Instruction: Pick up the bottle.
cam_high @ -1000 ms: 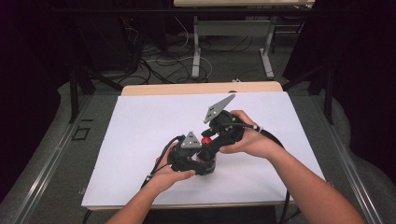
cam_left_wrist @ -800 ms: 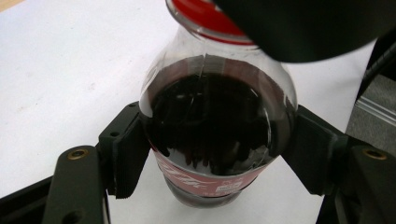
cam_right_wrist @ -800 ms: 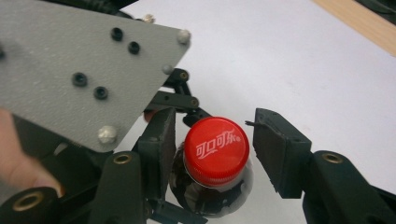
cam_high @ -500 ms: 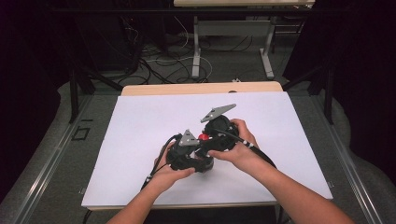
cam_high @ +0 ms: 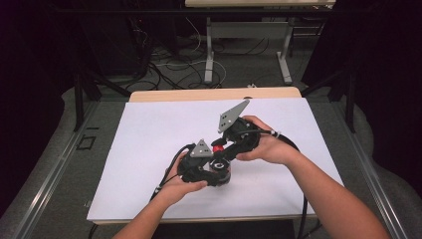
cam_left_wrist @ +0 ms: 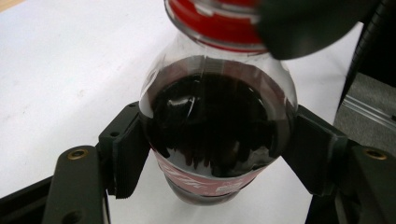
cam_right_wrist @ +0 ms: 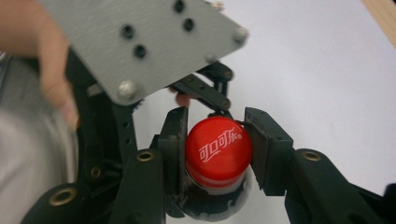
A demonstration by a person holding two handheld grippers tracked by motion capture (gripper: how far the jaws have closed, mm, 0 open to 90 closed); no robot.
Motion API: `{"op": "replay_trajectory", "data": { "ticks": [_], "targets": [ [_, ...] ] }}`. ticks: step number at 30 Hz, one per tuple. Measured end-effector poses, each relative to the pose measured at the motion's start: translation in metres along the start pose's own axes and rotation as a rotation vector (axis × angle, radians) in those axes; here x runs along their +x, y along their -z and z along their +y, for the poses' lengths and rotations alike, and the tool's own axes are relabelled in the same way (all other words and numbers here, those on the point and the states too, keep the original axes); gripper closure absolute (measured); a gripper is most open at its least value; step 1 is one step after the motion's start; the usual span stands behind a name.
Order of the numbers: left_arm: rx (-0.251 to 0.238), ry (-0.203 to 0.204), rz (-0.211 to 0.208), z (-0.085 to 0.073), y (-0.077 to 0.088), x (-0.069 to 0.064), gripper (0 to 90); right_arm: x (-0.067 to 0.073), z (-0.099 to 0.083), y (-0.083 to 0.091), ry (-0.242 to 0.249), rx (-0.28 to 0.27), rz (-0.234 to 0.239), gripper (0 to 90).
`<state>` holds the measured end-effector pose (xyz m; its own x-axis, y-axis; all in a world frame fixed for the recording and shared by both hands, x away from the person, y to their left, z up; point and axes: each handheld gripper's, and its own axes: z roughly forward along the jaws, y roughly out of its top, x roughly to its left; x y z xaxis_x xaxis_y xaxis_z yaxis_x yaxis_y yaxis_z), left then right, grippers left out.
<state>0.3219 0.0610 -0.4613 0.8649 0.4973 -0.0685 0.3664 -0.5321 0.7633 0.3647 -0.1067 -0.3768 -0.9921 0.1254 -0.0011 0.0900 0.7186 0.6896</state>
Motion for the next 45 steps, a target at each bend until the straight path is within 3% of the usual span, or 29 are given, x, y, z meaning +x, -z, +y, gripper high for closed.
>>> {"op": "replay_trajectory", "data": {
  "ticks": [2, 4, 5, 7, 9, 10, 11, 13, 14, 15, 20, 22, 25, 32, 36, 39, 42, 43, 44, 45],
  "targets": [
    [-0.002, -0.003, -0.005, 0.0, 0.0, 0.0, 30.1, -0.003, -0.001, 0.001, 0.038, -0.001, 0.04, 60.8],
    [-0.006, 0.007, -0.004, 0.0, 0.0, 0.0, 30.1, -0.005, -0.001, 0.002, 0.029, -0.005, 0.045, 60.6],
    [-0.005, 0.007, 0.002, 0.0, 0.0, 0.0, 30.1, -0.003, -0.001, 0.003, -0.022, -0.002, 0.022, 56.7],
    [-0.018, 0.014, 0.026, 0.0, -0.001, 0.001, 30.1, 0.002, 0.0, 0.003, -0.055, -0.011, -0.034, 51.1],
    [-0.003, 0.022, 0.024, 0.0, 0.001, 0.003, 30.1, 0.008, 0.001, 0.002, -0.117, -0.019, -0.089, 46.2],
    [-0.023, 0.039, 0.046, -0.001, -0.001, 0.003, 30.1, 0.012, 0.002, 0.001, -0.147, -0.022, -0.103, 46.1],
    [-0.013, 0.038, 0.054, -0.001, 0.0, 0.004, 30.1, 0.014, 0.002, 0.001, -0.149, -0.031, -0.13, 46.0],
    [-0.024, 0.055, 0.056, -0.001, 0.0, 0.004, 30.2, 0.019, 0.002, 0.001, -0.208, -0.047, -0.181, 46.1],
    [-0.013, 0.045, 0.059, -0.001, 0.001, 0.005, 30.2, 0.019, 0.002, 0.001, -0.208, -0.047, -0.181, 46.1],
    [-0.012, 0.051, 0.058, -0.001, 0.001, 0.005, 30.2, 0.023, 0.001, 0.001, -0.246, -0.065, -0.227, 47.6],
    [-0.016, 0.048, 0.074, -0.001, 0.0, 0.005, 30.2, 0.029, 0.0, -0.001, -0.271, -0.057, -0.271, 51.4],
    [-0.006, 0.053, 0.071, -0.001, 0.0, 0.004, 30.2, 0.031, 0.0, -0.005, -0.236, -0.061, -0.294, 52.4],
    [-0.009, 0.053, 0.067, -0.001, 0.0, 0.003, 30.3, 0.03, 0.001, -0.006, -0.221, -0.055, -0.288, 52.5],
    [-0.003, 0.03, 0.051, 0.0, 0.0, 0.001, 30.2, 0.019, 0.003, -0.007, -0.202, -0.034, -0.209, 59.7],
    [-0.01, 0.037, 0.043, 0.0, -0.001, 0.001, 30.2, 0.015, 0.006, -0.007, -0.174, -0.02, -0.179, 60.7],
    [0.008, 0.014, 0.026, 0.0, 0.001, 0.002, 30.3, 0.009, 0.008, -0.005, -0.107, 0.013, -0.12, 61.2],
    [-0.005, 0.011, 0.024, 0.0, 0.001, 0.0, 30.2, 0.004, 0.009, -0.002, -0.029, 0.039, -0.054, 61.3],
    [0.0, 0.012, 0.013, 0.001, 0.002, -0.001, 30.2, 0.002, 0.009, -0.002, 0.004, 0.037, -0.03, 61.3],
    [0.0, 0.012, 0.013, 0.001, 0.002, -0.001, 30.2, 0.002, 0.009, -0.002, 0.004, 0.037, -0.03, 61.3],
    [-0.01, 0.024, 0.016, 0.001, 0.002, -0.002, 30.2, -0.001, 0.009, 0.0, 0.043, 0.023, 0.01, 61.1]
  ]
}}
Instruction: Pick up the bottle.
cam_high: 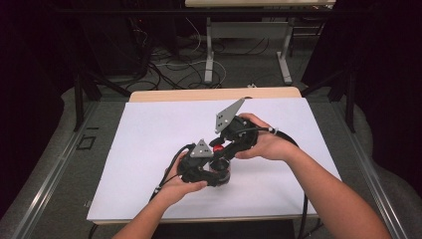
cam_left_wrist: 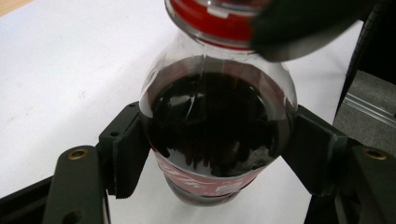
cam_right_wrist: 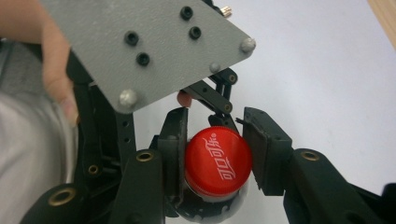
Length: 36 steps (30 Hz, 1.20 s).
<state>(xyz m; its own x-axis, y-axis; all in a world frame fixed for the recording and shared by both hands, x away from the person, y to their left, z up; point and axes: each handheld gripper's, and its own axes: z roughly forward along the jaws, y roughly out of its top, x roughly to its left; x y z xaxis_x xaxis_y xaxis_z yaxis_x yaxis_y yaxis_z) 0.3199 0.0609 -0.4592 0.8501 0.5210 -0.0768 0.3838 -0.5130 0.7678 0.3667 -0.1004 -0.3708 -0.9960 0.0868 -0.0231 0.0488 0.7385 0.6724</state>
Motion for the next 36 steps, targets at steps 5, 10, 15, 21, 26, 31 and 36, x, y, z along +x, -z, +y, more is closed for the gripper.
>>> {"op": "replay_trajectory", "data": {
  "ticks": [5, 10, 15, 21, 26, 31, 36],
  "targets": [
    [0.003, -0.004, 0.012, 0.0, 0.002, 0.003, 30.2, 0.003, 0.0, 0.003, -0.067, -0.028, -0.033, 51.5],
    [-0.006, 0.013, 0.035, -0.001, 0.002, 0.006, 30.2, 0.016, 0.002, 0.003, -0.186, -0.049, -0.162, 47.2],
    [-0.003, 0.024, 0.047, -0.001, 0.003, 0.009, 30.2, 0.022, 0.0, -0.001, -0.25, -0.044, -0.24, 48.8],
    [-0.008, 0.034, 0.057, -0.001, 0.002, 0.009, 30.3, 0.029, 0.0, -0.008, -0.226, -0.036, -0.292, 52.2],
    [-0.006, 0.028, 0.044, -0.001, 0.002, 0.007, 30.2, 0.026, 0.001, -0.01, -0.219, -0.042, -0.269, 54.8],
    [0.004, 0.011, 0.035, 0.0, 0.001, 0.006, 30.2, 0.02, 0.002, -0.009, -0.198, -0.026, -0.234, 60.1],
    [0.015, -0.011, 0.002, 0.001, 0.003, 0.006, 30.2, 0.012, 0.005, -0.005, -0.115, 0.008, -0.143, 60.7]
  ]
}}
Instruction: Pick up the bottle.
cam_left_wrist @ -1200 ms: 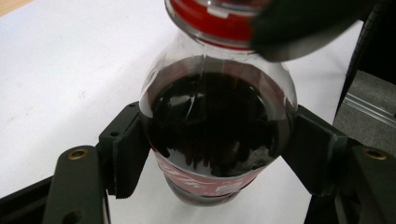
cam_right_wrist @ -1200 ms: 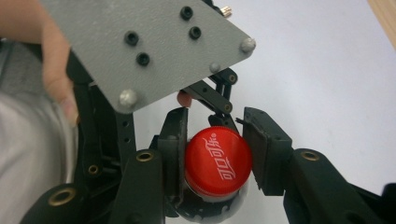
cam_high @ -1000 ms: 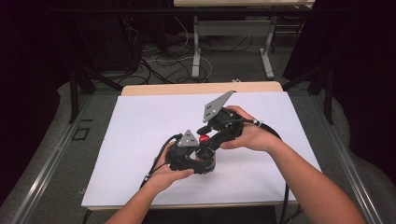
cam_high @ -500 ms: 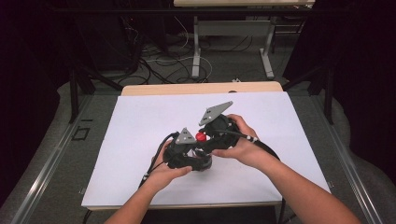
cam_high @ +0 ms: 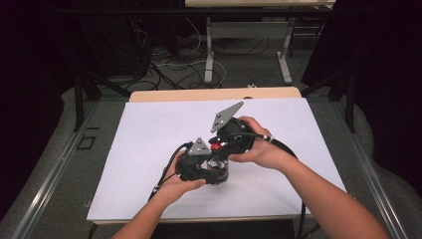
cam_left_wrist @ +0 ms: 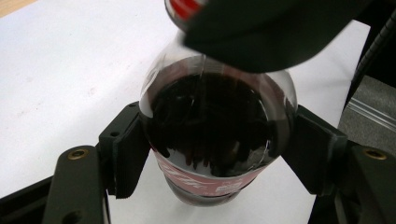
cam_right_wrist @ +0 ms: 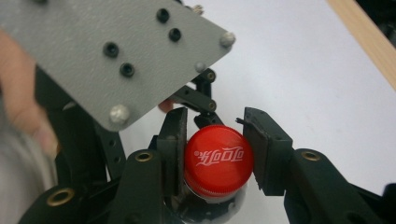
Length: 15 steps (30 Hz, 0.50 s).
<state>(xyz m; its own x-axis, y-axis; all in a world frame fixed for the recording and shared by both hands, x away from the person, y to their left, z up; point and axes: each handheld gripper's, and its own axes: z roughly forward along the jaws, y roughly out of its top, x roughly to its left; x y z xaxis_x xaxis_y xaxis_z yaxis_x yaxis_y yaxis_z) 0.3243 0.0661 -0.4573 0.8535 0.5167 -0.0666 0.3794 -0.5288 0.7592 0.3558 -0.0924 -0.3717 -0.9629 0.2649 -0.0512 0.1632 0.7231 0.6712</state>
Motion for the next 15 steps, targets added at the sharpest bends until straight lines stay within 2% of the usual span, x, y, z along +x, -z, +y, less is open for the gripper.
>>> {"op": "replay_trajectory", "data": {
  "ticks": [1, 3, 4, 5, 6, 8, 9, 11, 12, 13, 14, 15],
  "targets": [
    [0.0, 0.0, 0.0, 0.0, 0.0, 0.0, 30.3, -0.001, 0.0, 0.001, 0.015, 0.013, 0.022, 60.7],
    [-0.018, 0.001, 0.005, -0.001, -0.002, -0.001, 30.2, -0.007, 0.001, 0.001, 0.078, 0.018, 0.08, 60.8],
    [-0.018, 0.0, 0.001, -0.001, -0.002, -0.002, 30.2, -0.008, 0.001, 0.001, 0.091, 0.019, 0.102, 60.8],
    [-0.017, 0.001, -0.007, 0.0, -0.001, -0.002, 30.2, -0.008, 0.001, 0.001, 0.091, 0.019, 0.102, 60.8],
    [-0.01, 0.009, -0.017, 0.0, -0.001, -0.003, 30.2, -0.014, 0.0, 0.002, 0.123, 0.008, 0.147, 60.7],
    [-0.014, 0.008, -0.011, 0.0, 0.0, -0.002, 30.2, -0.016, -0.001, 0.002, 0.124, 0.004, 0.157, 60.6],
    [-0.014, 0.009, -0.008, 0.0, 0.0, -0.002, 30.2, -0.016, -0.002, 0.002, 0.106, -0.007, 0.162, 60.2],
    [-0.021, 0.006, 0.006, 0.0, 0.0, -0.001, 30.2, -0.016, -0.002, 0.002, 0.119, -0.009, 0.152, 58.8],
    [-0.019, 0.01, 0.01, 0.0, 0.0, 0.0, 30.3, -0.014, -0.002, 0.002, 0.095, -0.007, 0.136, 52.9],
    [-0.021, 0.019, 0.006, -0.001, 0.0, 0.001, 30.2, -0.009, -0.001, 0.001, 0.061, -0.011, 0.099, 49.7],
    [-0.017, 0.016, 0.015, -0.001, 0.0, 0.002, 30.2, -0.009, -0.001, 0.001, 0.061, -0.011, 0.099, 49.7],
    [-0.012, 0.029, 0.009, 0.0, 0.001, 0.002, 30.3, -0.003, 0.001, 0.002, 0.04, -0.012, 0.026, 48.3]
  ]
}}
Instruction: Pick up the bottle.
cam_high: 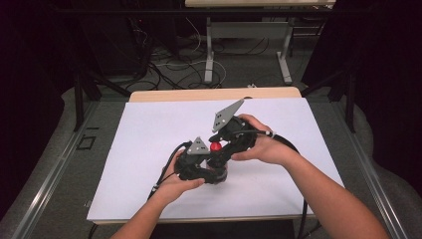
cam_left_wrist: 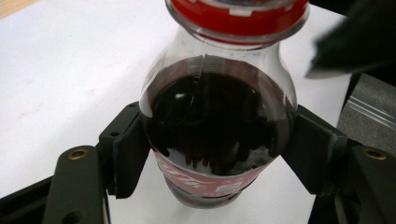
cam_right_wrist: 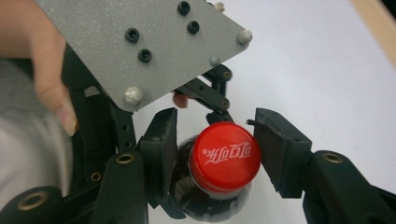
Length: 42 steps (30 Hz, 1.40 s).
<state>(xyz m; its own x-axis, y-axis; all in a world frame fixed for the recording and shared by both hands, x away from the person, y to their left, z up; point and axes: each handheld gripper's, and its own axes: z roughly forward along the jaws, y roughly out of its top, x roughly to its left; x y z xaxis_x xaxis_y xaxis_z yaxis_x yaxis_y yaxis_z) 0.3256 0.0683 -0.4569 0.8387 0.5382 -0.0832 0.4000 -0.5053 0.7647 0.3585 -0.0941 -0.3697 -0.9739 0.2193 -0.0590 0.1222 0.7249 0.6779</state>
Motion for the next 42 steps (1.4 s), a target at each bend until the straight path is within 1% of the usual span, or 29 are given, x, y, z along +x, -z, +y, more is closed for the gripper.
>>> {"op": "replay_trajectory", "data": {
  "ticks": [1, 2, 5, 6, 7, 9, 12, 13, 14, 16, 19, 21, 22, 23, 24, 25, 26, 27, 28, 29, 30, 31, 33, 35, 37, 38, 40, 41, 42],
  "targets": [
    [0.009, -0.005, 0.005, 0.0, 0.001, 0.001, 30.3, 0.002, 0.001, 0.001, -0.035, -0.004, -0.019, 47.6],
    [-0.01, 0.001, 0.022, -0.001, 0.0, 0.001, 30.3, 0.002, 0.001, 0.001, -0.035, -0.004, -0.019, 47.6],
    [-0.011, 0.009, 0.043, -0.001, 0.001, 0.003, 30.3, 0.008, 0.0, 0.002, -0.151, -0.038, -0.105, 48.7],
    [-0.012, 0.011, 0.048, -0.001, 0.001, 0.003, 30.3, 0.011, -0.002, 0.002, -0.211, -0.056, -0.13, 49.5],
    [-0.01, 0.012, 0.051, -0.001, 0.001, 0.003, 30.3, 0.011, -0.002, 0.002, -0.211, -0.056, -0.13, 49.5],
    [-0.012, 0.014, 0.053, -0.001, 0.001, 0.004, 30.3, 0.015, -0.003, -0.001, -0.25, -0.07, -0.162, 49.9],
    [-0.013, 0.012, 0.053, -0.001, 0.002, 0.003, 30.3, 0.017, -0.002, -0.005, -0.242, -0.079, -0.169, 51.6],
    [-0.001, 0.011, 0.039, 0.0, 0.003, 0.003, 30.3, 0.018, -0.002, -0.006, -0.242, -0.076, -0.172, 52.3],
    [-0.013, 0.014, 0.046, -0.001, 0.002, 0.003, 30.3, 0.018, -0.002, -0.006, -0.242, -0.076, -0.172, 52.3],
    [-0.023, 0.015, 0.039, -0.001, 0.001, 0.002, 30.3, 0.016, -0.002, -0.007, -0.209, -0.081, -0.151, 52.4],
    [-0.014, 0.005, 0.041, 0.0, 0.001, 0.001, 30.3, 0.016, -0.002, -0.007, -0.191, -0.074, -0.152, 55.6],
    [-0.01, 0.005, 0.028, 0.0, 0.0, 0.0, 30.3, 0.014, -0.001, -0.007, -0.157, -0.063, -0.151, 60.1],
    [0.005, 0.002, 0.014, 0.0, 0.001, 0.001, 30.3, 0.012, -0.002, -0.007, -0.151, -0.058, -0.141, 60.4],
    [-0.01, 0.003, 0.022, 0.0, 0.0, 0.0, 30.3, 0.01, -0.002, -0.007, -0.137, -0.05, -0.124, 60.6],
    [-0.018, 0.008, 0.019, 0.0, -0.001, -0.001, 30.3, 0.008, -0.001, -0.005, -0.105, -0.04, -0.098, 60.7],
    [-0.008, -0.007, 0.014, 0.0, 0.0, -0.001, 30.3, 0.007, -0.001, -0.005, -0.087, -0.035, -0.078, 60.8],
    [-0.016, -0.006, 0.012, 0.0, -0.001, -0.002, 30.3, 0.004, -0.002, -0.003, -0.057, -0.031, -0.047, 60.9],
    [-0.013, -0.016, 0.011, 0.0, -0.001, -0.003, 30.3, 0.001, -0.002, -0.002, -0.029, -0.029, -0.021, 61.0],
    [-0.004, -0.019, 0.001, 0.001, 0.001, -0.003, 30.3, -0.004, -0.002, -0.001, -0.007, -0.02, 0.019, 61.0],
    [-0.022, -0.02, 0.008, 0.0, -0.001, -0.004, 30.3, -0.006, -0.002, 0.0, 0.001, -0.015, 0.043, 61.0],
    [-0.021, -0.028, 0.002, 0.001, 0.0, -0.004, 30.3, -0.007, -0.003, 0.002, 0.007, -0.015, 0.061, 61.0],
    [-0.024, -0.019, -0.002, 0.001, 0.0, -0.005, 30.3, -0.013, -0.004, 0.004, 0.038, -0.019, 0.109, 61.0],
    [-0.013, -0.019, -0.014, 0.001, 0.001, -0.005, 30.3, -0.015, -0.004, 0.004, 0.046, -0.023, 0.119, 61.0],
    [-0.008, -0.023, -0.007, 0.001, 0.002, -0.004, 30.3, -0.015, -0.004, 0.004, 0.053, -0.027, 0.121, 60.7],
    [-0.027, -0.021, 0.01, 0.0, 0.0, -0.004, 30.3, -0.013, -0.004, 0.003, 0.032, -0.029, 0.1, 60.3],
    [-0.025, -0.02, 0.013, 0.0, 0.0, -0.003, 30.3, -0.012, -0.004, 0.002, 0.021, -0.03, 0.09, 59.6],
    [-0.014, -0.009, 0.014, 0.0, 0.001, -0.002, 30.3, -0.009, -0.003, 0.002, -0.024, -0.023, 0.061, 53.3],
    [-0.017, 0.001, 0.018, -0.001, 0.0, -0.001, 30.3, -0.009, -0.003, 0.001, -0.044, -0.027, 0.051, 52.7],
    [-0.011, -0.013, 0.024, -0.001, 0.001, 0.001, 30.3, -0.008, -0.003, 0.001, -0.067, -0.039, 0.034, 51.2]
  ]
}}
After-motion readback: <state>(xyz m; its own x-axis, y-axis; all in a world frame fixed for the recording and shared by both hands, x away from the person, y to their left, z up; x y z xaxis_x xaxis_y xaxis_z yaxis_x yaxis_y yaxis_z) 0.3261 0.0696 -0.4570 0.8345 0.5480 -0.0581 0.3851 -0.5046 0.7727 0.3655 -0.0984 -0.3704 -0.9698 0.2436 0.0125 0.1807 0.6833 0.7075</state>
